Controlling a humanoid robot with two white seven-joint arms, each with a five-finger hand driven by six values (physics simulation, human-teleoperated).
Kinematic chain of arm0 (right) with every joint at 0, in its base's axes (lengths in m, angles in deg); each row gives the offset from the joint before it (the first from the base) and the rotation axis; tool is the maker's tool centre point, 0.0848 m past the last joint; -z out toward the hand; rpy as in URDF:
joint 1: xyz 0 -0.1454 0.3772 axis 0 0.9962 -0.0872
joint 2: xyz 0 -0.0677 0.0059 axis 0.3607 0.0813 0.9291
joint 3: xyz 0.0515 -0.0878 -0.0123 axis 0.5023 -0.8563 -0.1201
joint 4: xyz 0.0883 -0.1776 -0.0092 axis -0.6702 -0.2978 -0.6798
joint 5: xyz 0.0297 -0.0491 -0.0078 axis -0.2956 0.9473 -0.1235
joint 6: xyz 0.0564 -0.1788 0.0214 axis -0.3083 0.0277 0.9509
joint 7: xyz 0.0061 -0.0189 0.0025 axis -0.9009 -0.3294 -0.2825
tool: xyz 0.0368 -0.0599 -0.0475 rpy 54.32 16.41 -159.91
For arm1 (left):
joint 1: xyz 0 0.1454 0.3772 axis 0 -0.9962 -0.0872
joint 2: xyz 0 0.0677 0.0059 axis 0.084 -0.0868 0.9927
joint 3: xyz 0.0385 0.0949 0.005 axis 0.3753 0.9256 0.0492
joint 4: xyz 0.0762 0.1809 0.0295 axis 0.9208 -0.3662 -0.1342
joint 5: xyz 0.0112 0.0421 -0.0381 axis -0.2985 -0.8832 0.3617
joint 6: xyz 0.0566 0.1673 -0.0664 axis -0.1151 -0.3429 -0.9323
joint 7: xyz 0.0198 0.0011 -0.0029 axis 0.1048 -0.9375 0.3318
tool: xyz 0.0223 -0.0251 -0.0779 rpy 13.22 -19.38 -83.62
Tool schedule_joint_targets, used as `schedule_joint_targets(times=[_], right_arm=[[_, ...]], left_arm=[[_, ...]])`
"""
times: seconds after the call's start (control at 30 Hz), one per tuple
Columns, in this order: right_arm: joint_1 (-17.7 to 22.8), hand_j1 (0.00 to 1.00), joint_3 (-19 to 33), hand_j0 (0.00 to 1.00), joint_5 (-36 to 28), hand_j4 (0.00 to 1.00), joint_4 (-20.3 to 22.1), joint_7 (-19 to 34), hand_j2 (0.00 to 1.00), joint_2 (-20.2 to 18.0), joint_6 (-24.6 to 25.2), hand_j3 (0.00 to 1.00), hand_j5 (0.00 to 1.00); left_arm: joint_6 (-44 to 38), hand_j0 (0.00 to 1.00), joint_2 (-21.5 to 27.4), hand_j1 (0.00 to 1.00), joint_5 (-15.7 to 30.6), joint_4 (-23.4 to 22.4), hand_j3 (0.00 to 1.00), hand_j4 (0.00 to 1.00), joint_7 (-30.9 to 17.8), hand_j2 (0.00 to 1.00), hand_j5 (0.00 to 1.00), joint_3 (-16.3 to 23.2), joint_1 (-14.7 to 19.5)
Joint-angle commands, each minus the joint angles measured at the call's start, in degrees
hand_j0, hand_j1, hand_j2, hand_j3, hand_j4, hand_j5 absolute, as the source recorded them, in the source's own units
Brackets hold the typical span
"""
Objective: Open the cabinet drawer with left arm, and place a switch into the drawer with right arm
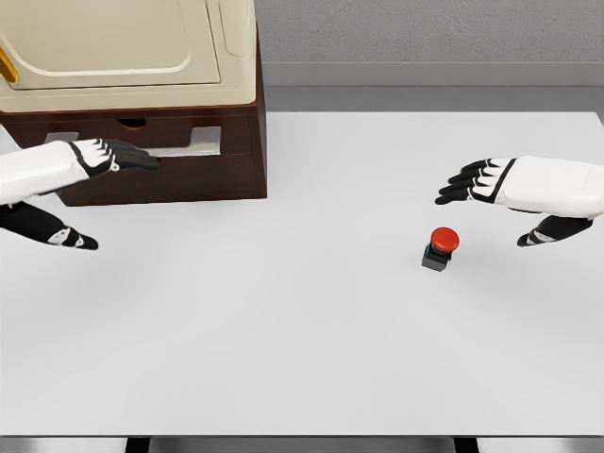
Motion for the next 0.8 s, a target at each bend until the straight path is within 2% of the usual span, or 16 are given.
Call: schedule_joint_targets(times=[0.0,0.03,0.17,0.23,0.27,0.37,0.5,0.6,0.63,0.7,0.77], right_arm=[[0.00,1.00,0.04,1.00,-0.36,1.00,0.01,-0.02,1.00,-0.07,0.14,1.00,1.00],[0.09,1.00,-0.05,1.00,-0.36,1.00,0.01,-0.02,1.00,-0.07,0.14,1.00,1.00],[0.53,1.00,0.13,1.00,-0.36,1.00,-0.08,-0.19,1.00,0.01,0.14,1.00,1.00],[0.18,1.00,0.39,1.00,-0.45,1.00,-0.17,-0.63,1.00,4.40,0.14,1.00,1.00],[0.18,1.00,0.48,1.00,-0.45,1.00,-0.17,-0.81,1.00,5.28,0.14,1.00,1.00],[0.53,1.00,0.22,1.00,-0.36,1.00,-0.26,-0.72,1.00,5.46,0.14,1.00,1.00],[-0.18,1.00,0.04,1.00,0.43,1.00,-3.16,-0.19,1.00,6.96,0.14,1.00,1.00],[0.00,1.00,-0.40,1.00,4.91,1.00,-3.24,-0.02,1.00,8.45,0.14,1.00,1.00],[0.00,1.00,-0.49,1.00,6.14,1.00,-3.24,-0.02,1.00,8.80,0.14,1.00,1.00],[-0.09,1.00,-0.58,1.00,7.46,1.00,-4.12,-0.02,1.00,9.59,0.14,1.00,1.00],[0.09,1.00,-1.36,1.00,9.48,1.00,-6.14,0.07,1.00,11.96,0.14,1.00,1.00]], left_arm=[[-0.07,1.00,-2.26,1.00,1.77,-0.03,1.00,1.00,-1.58,1.00,1.00,-0.22,0.10],[-0.07,1.00,-3.05,1.00,1.86,-0.03,1.00,1.00,-3.34,1.00,1.00,-0.22,0.36],[-0.07,1.00,-3.14,1.00,3.53,-0.03,1.00,1.00,-3.70,1.00,1.00,-0.22,1.15],[-0.07,1.00,-3.32,1.00,3.44,-0.03,1.00,1.00,-3.78,1.00,1.00,-0.22,1.24],[-0.07,1.00,-3.32,1.00,3.44,-0.03,1.00,1.00,-3.78,1.00,1.00,-0.22,1.33],[-0.07,1.00,-3.23,1.00,3.71,-0.11,1.00,1.00,-3.78,1.00,1.00,-0.22,1.59],[-2.99,1.00,-3.23,1.00,4.41,-0.38,1.00,1.00,-4.13,1.00,1.00,-0.14,1.59],[-7.47,1.00,-3.49,1.00,4.15,-0.47,1.00,1.00,-5.28,1.00,1.00,-0.31,1.77],[-9.58,1.00,-4.90,1.00,4.06,-0.38,1.00,1.00,-6.77,1.00,1.00,-0.31,2.56],[-11.07,1.00,-5.69,1.00,4.41,-0.47,1.00,1.00,-8.09,1.00,1.00,-0.31,2.91],[-11.07,1.00,-5.60,1.00,4.50,-0.99,1.00,1.00,-8.09,1.00,1.00,-0.23,2.91]])
